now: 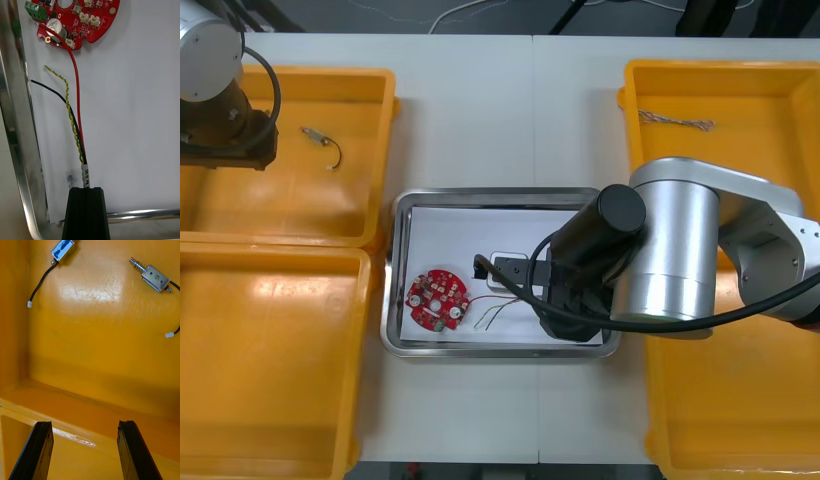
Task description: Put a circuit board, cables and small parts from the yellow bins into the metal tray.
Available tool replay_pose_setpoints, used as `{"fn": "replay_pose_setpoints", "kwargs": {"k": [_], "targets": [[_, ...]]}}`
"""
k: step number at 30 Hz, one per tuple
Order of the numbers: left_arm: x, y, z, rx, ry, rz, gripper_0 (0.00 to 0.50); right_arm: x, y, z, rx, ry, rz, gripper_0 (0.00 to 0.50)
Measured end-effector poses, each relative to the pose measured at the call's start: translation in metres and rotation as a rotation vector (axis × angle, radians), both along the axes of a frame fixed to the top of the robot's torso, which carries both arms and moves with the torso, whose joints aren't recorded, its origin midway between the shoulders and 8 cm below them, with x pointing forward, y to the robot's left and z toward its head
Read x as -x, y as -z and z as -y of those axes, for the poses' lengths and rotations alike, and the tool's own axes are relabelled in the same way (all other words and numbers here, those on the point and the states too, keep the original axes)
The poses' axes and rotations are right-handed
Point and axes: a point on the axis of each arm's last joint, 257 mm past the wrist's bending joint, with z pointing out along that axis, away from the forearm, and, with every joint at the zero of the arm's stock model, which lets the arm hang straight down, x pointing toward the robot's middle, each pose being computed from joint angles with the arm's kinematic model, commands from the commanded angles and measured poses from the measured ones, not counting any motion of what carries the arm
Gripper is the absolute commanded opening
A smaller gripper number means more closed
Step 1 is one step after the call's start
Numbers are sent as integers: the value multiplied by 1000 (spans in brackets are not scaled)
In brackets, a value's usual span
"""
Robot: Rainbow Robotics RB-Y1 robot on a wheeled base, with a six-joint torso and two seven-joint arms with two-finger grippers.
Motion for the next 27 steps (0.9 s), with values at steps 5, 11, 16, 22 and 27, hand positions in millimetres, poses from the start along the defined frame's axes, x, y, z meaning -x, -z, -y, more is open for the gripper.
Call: {"fn": "replay_pose_setpoints", "kwargs": {"k": [5,11,16,22,27], "targets": [[-17,3,6,36,13,45,500,0,15,-2,5,-5,-12,0],[-33,23,13,126,-66,73,500,-3,28,-1,19,17,-34,69],[-45,34,14,236,-256,111,500,-2,33,-3,25,19,-44,380],[-55,37,20,335,-427,141,500,-4,32,-3,26,19,-35,500],[-62,31,20,350,-449,149,500,-5,31,-3,28,19,-30,500]]}}
